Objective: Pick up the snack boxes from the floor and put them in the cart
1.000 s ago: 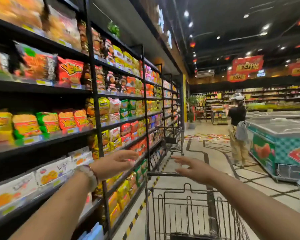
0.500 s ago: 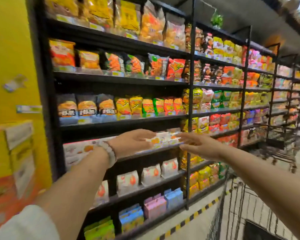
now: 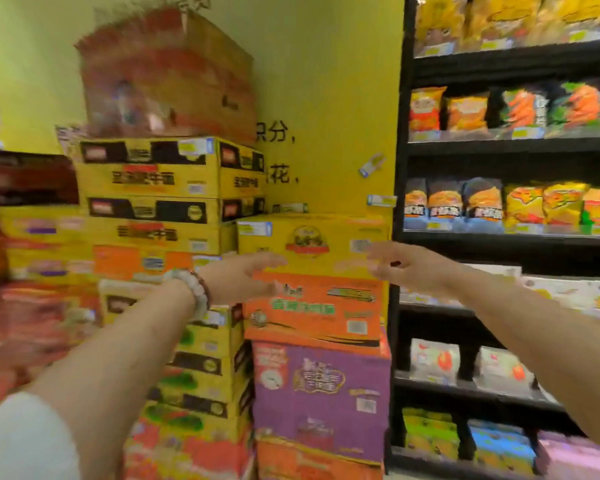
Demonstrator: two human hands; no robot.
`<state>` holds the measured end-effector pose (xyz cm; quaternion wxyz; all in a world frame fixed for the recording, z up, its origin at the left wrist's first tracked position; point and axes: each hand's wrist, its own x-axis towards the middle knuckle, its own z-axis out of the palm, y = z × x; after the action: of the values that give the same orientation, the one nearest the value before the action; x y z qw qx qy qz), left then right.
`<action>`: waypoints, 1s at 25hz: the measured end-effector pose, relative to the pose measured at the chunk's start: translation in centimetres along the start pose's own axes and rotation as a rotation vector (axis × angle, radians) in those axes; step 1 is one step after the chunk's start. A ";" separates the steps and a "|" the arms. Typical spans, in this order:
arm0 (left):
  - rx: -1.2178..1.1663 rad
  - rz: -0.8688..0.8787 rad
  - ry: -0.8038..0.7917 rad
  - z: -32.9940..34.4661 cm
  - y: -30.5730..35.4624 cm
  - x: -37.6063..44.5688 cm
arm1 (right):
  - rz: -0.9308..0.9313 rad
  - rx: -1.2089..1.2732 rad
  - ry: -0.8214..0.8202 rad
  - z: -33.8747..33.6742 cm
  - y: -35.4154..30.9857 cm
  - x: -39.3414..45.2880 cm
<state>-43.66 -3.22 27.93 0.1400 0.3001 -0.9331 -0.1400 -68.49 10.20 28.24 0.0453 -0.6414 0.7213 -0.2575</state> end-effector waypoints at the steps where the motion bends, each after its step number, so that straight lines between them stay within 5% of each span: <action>1: 0.055 -0.052 0.018 -1.6 -2.9 -2.7 | -0.055 0.013 -0.019 2.2 -2.9 1.7; 11: 0.218 -0.566 0.107 -11.0 -26.4 -23.9 | -0.508 -0.119 -0.391 25.5 -27.4 17.5; 25: 0.049 -1.084 0.249 -8.2 -59.4 -38.0 | -0.905 0.019 -0.720 60.1 -53.1 36.0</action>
<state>19.82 -28.24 8.28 0.1502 0.7547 -0.6245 -0.1336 -3.03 -45.16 8.76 0.1792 -0.9327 0.3120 -0.0232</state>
